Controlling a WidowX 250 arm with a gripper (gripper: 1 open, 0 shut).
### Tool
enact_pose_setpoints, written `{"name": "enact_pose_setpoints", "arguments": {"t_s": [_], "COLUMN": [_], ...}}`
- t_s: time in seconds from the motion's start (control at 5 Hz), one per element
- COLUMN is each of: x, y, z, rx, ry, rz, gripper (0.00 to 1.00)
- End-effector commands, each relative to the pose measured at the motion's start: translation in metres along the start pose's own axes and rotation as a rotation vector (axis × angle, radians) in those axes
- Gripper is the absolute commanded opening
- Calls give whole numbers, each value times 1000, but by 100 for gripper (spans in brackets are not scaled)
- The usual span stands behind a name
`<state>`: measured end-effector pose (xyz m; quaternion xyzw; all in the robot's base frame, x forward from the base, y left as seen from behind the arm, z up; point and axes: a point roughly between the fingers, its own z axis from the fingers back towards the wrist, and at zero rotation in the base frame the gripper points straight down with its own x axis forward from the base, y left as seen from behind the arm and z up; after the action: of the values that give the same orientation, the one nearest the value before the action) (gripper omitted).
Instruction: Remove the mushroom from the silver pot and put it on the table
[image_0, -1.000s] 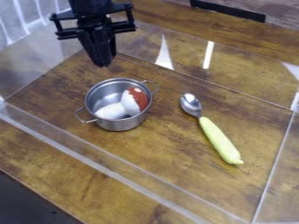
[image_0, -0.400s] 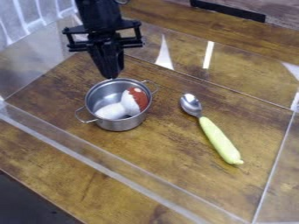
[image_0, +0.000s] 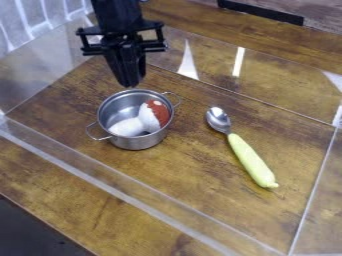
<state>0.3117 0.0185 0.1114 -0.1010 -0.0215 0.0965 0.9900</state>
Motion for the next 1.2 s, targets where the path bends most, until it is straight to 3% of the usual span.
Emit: {"name": "enact_pose_setpoints", "arguments": {"t_s": [0.0,0.4,0.6,0.8,1.0], "x": [11,11,16,22,27], "y": [5,-9,-21,-31,-28], "z": [10,-32,-49,-55,-22], "rx": [5,29,43,47,62], "ry": [-45,-7,-2,-6,-45], "rz": [-10,-39,-15,11,-2], "gripper": [100,100,100,0,0]}}
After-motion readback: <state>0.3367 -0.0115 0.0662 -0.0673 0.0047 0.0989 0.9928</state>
